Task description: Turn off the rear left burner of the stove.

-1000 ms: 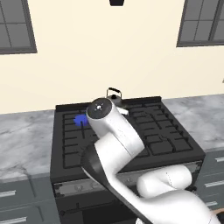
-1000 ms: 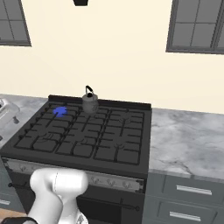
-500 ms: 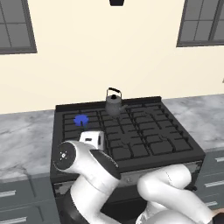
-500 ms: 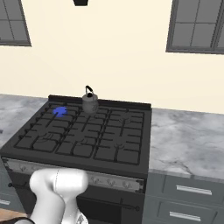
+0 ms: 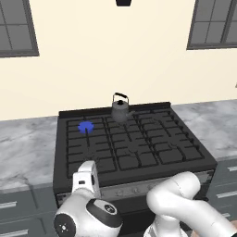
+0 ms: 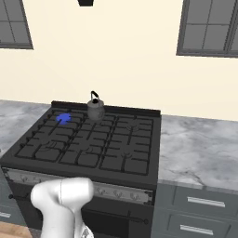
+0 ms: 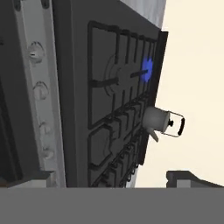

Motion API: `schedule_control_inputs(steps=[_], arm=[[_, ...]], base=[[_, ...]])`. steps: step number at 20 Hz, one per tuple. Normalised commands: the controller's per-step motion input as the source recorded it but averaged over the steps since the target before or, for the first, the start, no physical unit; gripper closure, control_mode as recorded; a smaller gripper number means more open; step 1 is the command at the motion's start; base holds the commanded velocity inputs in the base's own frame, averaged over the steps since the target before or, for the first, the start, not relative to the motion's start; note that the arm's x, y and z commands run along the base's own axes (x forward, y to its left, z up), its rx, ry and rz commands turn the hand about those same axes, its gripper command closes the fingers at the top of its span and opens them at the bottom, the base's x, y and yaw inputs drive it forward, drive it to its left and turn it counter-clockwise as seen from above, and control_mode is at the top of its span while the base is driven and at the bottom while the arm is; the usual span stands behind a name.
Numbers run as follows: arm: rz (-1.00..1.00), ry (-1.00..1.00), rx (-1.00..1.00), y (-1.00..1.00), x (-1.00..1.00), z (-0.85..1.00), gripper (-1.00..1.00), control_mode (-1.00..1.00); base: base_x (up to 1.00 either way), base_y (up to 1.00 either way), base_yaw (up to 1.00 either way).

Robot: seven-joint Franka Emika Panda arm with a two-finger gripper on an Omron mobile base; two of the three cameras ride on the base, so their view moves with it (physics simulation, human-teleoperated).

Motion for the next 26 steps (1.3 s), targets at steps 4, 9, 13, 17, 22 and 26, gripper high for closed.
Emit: schedule_control_inputs(steps=[4, 9, 13, 17, 22, 26], arm=[[0.14, -0.11, -0.01, 0.0, 0.29, -0.69, -1.0, -1.0], [0.11, -0.08, 0.0, 0.03, 0.33, -0.9, -1.0, -1.0], [0.02, -0.08, -0.06, 0.26, 0.29, -0.69, -1.0, -1.0], [0.0, -0.06, -0.13, 0.19, 0.05, -0.61, -1.0, -1.0], [0.0, -0.08, -0.03, 0.0, 0.02, -0.5, -1.0, -1.0], [-0.05, -0.12, 0.0, 0.14, 0.0, -0.42, -1.0, -1.0]], base=[[0.0, 0.0, 0.0], [0.0, 0.0, 0.0], [0.0, 0.0, 0.0], [0.0, 0.0, 0.0], [0.0, 0.0, 0.0], [0.0, 0.0, 0.0]])
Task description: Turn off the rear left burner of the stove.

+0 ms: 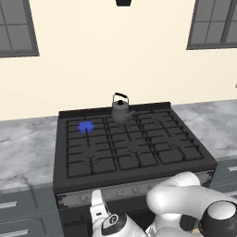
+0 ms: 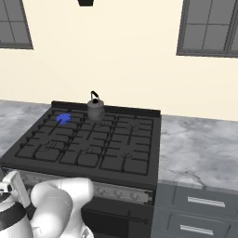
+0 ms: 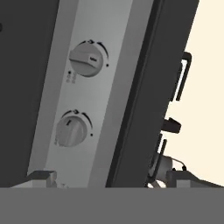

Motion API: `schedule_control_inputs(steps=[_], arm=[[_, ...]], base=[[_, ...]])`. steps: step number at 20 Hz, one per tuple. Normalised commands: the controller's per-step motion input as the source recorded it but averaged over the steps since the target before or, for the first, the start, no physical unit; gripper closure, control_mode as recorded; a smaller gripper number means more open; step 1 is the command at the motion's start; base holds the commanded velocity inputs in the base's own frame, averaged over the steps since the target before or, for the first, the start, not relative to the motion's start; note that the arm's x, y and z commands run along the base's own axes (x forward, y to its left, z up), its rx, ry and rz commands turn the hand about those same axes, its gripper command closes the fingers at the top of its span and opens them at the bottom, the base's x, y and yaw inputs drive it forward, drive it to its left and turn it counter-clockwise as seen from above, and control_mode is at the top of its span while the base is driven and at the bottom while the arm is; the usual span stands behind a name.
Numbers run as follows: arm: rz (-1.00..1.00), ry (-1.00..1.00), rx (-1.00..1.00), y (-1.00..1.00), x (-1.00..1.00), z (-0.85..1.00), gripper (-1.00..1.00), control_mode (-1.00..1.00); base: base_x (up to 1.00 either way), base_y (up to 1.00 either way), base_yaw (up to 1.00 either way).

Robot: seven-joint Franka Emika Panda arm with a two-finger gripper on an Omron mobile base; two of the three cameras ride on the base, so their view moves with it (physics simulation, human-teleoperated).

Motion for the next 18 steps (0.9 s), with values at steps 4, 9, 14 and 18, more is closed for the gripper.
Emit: schedule_control_inputs(steps=[4, 9, 14, 18], arm=[[-0.06, -0.08, 0.0, 0.06, 0.0, -0.24, -1.0, -1.0], [-0.05, -0.07, 0.0, 0.04, 0.0, -0.33, -1.0, -1.0], [-0.04, -0.07, 0.0, 0.01, 0.0, -0.1, -1.0, -1.0], [0.0, -0.04, 0.02, 0.0, 0.02, -0.01, -1.0, -1.0]], base=[[0.0, 0.0, 0.0], [0.0, 0.0, 0.0], [0.0, 0.0, 0.0], [0.0, 0.0, 0.0]])
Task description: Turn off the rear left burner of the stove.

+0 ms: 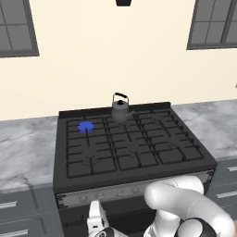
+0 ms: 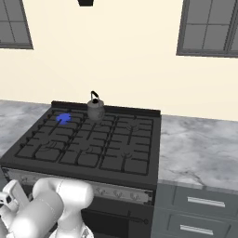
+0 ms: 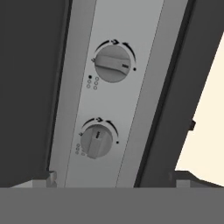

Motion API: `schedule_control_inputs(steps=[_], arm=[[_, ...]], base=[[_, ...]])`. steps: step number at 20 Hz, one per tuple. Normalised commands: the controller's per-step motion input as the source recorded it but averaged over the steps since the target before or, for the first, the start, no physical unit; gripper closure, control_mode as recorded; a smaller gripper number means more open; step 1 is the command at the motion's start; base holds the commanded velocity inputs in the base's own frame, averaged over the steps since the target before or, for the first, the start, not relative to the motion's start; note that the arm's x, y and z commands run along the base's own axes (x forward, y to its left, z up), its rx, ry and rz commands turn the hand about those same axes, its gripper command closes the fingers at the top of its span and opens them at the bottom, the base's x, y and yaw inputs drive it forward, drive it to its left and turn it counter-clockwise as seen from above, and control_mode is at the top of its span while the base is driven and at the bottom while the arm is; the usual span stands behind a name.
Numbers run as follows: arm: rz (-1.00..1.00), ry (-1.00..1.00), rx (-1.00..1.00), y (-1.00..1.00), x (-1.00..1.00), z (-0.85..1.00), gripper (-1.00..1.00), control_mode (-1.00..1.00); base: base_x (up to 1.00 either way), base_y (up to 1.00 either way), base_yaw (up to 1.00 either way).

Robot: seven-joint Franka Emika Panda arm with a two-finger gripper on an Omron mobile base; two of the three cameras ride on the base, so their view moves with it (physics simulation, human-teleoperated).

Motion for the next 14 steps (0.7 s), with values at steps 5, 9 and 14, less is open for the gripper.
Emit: schedule_control_inputs(steps=[5, 9, 14], arm=[[0.0, 0.0, 0.02, 0.0, 0.14, 0.0, -1.0, -1.0], [0.01, 0.0, 0.04, 0.0, 0.16, 0.0, -1.0, -1.0], [0.04, 0.0, 0.02, -0.01, 0.26, -0.07, -1.0, -1.0]], base=[[0.0, 0.0, 0.0], [0.0, 0.0, 0.0], [0.0, 0.0, 0.0]])
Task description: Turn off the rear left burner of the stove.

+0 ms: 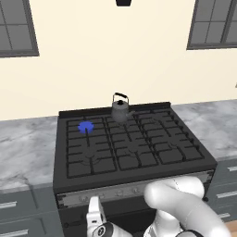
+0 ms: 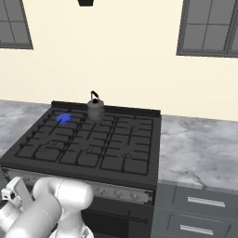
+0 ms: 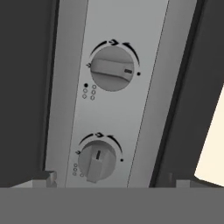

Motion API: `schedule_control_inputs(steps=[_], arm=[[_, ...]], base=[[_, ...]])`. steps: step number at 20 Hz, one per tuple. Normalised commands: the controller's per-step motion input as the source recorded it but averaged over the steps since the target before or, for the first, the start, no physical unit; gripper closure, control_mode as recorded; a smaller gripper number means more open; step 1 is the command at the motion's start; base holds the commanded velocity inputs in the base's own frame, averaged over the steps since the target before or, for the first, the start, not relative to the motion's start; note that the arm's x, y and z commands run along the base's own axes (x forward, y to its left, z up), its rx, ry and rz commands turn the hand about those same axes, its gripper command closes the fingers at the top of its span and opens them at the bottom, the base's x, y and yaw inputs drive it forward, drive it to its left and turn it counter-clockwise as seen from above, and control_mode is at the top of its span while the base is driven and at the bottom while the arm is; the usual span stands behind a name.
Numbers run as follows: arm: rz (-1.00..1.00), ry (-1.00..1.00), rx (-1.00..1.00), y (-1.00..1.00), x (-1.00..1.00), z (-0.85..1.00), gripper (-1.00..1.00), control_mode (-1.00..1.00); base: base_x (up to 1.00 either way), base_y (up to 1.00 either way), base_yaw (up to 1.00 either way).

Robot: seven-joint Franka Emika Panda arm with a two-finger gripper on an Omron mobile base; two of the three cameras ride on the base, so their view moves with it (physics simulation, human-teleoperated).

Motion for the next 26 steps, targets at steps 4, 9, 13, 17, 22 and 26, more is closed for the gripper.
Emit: schedule_control_inputs(steps=[4, 9, 13, 17, 22, 26], arm=[[0.07, 0.0, 0.02, -0.09, 0.27, -0.09, -1.0, -1.0], [0.03, 0.0, 0.01, -0.02, 0.18, -0.17, -1.0, -1.0], [0.0, 0.0, 0.0, 0.0, 0.03, -0.09, -1.0, -1.0], [0.0, 0.0, 0.0, 0.0, 0.01, 0.0, -1.0, -1.0], [0.0, 0.0, 0.0, 0.01, 0.0, 0.0, -1.0, -1.0], [0.0, 0.0, 0.0, 0.01, 0.0, 0.04, -1.0, -1.0]], base=[[0.0, 0.0, 0.0], [0.0, 0.0, 0.0], [0.0, 0.0, 0.0], [0.0, 0.0, 0.0], [0.0, 0.0, 0.0], [0.0, 0.0, 0.0]])
